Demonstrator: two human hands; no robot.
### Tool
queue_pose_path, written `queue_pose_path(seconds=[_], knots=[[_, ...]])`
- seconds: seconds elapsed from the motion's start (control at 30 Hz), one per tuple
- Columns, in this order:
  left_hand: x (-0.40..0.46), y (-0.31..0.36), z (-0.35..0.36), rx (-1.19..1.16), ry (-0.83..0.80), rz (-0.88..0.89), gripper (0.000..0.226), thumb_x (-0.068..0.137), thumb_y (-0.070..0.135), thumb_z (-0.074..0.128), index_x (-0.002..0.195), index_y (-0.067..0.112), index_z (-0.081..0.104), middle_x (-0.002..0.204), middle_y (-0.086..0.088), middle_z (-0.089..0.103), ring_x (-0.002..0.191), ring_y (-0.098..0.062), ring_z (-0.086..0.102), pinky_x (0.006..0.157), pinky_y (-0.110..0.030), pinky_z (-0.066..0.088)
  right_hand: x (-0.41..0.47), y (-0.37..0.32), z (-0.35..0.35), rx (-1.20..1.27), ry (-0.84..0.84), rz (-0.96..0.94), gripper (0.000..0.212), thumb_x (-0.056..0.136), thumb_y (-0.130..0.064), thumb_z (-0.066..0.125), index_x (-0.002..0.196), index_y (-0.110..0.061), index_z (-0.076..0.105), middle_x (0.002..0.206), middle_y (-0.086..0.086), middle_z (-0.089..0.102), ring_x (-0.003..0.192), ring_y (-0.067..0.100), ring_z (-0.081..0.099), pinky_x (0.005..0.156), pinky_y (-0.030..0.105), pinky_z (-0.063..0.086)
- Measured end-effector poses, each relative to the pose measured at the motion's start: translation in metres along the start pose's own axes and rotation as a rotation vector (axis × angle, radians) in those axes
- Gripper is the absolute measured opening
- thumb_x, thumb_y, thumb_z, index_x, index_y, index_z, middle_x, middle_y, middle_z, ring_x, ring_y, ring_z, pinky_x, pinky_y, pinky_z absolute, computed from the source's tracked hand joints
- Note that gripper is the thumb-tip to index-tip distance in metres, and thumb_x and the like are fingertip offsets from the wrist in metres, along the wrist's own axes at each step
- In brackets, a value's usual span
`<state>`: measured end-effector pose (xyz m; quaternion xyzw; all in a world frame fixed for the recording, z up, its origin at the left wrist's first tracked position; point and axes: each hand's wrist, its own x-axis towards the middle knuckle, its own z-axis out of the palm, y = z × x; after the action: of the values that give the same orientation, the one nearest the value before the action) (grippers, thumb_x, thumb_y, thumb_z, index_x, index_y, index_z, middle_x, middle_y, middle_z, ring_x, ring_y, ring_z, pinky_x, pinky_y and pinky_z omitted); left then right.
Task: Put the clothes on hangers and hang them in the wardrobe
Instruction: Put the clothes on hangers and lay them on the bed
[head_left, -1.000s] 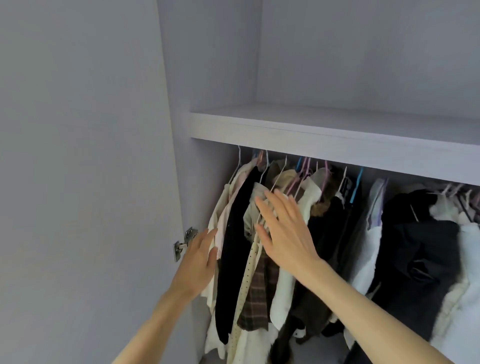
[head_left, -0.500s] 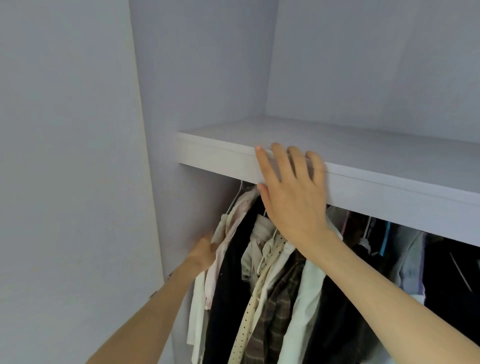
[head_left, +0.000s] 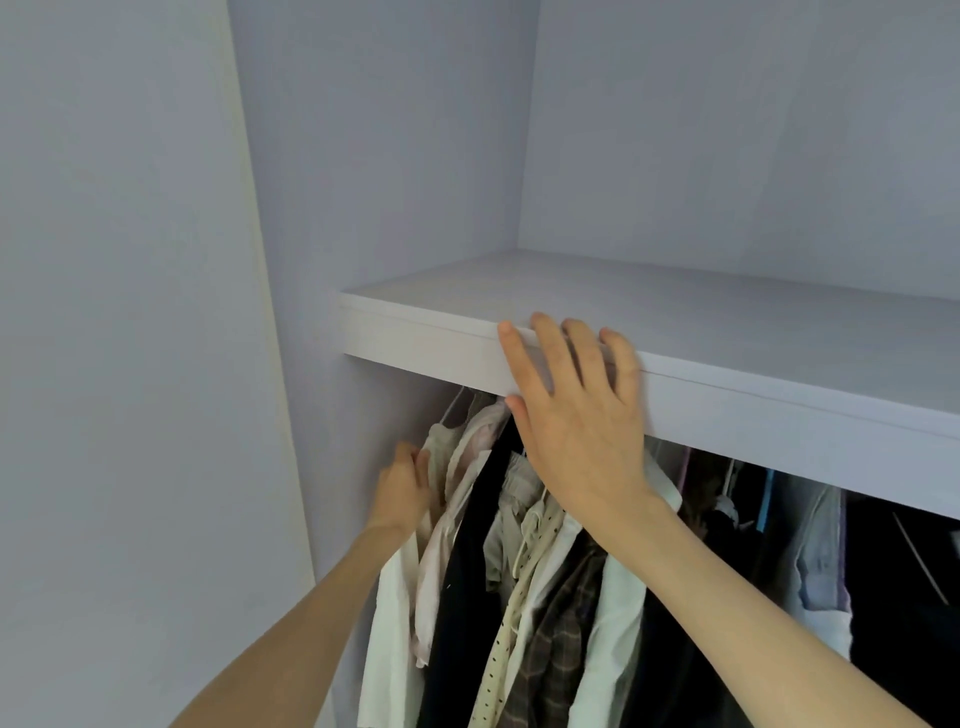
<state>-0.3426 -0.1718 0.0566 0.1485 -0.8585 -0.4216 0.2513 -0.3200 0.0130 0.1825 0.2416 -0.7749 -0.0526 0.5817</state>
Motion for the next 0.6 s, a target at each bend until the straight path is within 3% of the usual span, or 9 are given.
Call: queue_pose_path(seconds=[0.33, 0.5, 0.57, 0.6], knots=[[-0.034, 0.021, -0.046, -0.071, 0.151, 0.058, 0.019, 0.1, 0.02, 0.035, 0.089, 0.008, 0.045, 0.061, 0.0, 0.047, 0.054, -0.011, 0.043, 0.046, -0.016, 0.032, 0.002, -0.005, -0.004, 0.082, -0.05, 0.025, 0.056, 0.084, -0.026, 0.061, 0.136, -0.014, 0.044, 0.134, 0.011, 0.049, 0.122, 0.03, 0.043, 0.107, 0.045, 0.02], [-0.072, 0.022, -0.058, -0.085, 0.157, 0.025, 0.022, 0.1, 0.022, 0.032, 0.091, 0.008, 0.046, 0.059, 0.001, 0.045, 0.051, -0.011, 0.041, 0.044, -0.013, 0.034, -0.02, -0.02, -0.014, 0.312, -0.102, 0.045, 0.042, 0.092, -0.026, 0.042, 0.13, -0.01, 0.05, 0.145, 0.017, 0.037, 0.136, 0.034, 0.028, 0.114, 0.049, 0.014], [-0.098, 0.021, -0.059, -0.117, 0.159, 0.034, 0.022, 0.1, 0.022, 0.032, 0.089, 0.01, 0.047, 0.059, 0.001, 0.045, 0.05, -0.009, 0.041, 0.046, -0.015, 0.035, -0.044, -0.039, -0.021, 0.528, -0.239, 0.088, 0.039, 0.094, -0.027, 0.04, 0.127, -0.01, 0.054, 0.144, 0.014, 0.038, 0.133, 0.03, 0.035, 0.111, 0.044, 0.026], [-0.112, 0.021, -0.06, -0.124, 0.156, 0.046, 0.021, 0.1, 0.022, 0.033, 0.088, 0.012, 0.047, 0.058, 0.001, 0.046, 0.049, -0.007, 0.041, 0.047, -0.016, 0.035, -0.053, -0.051, -0.025, 0.683, -0.389, 0.177, 0.038, 0.096, -0.029, 0.04, 0.127, -0.011, 0.053, 0.142, 0.011, 0.04, 0.13, 0.025, 0.04, 0.107, 0.04, 0.033]])
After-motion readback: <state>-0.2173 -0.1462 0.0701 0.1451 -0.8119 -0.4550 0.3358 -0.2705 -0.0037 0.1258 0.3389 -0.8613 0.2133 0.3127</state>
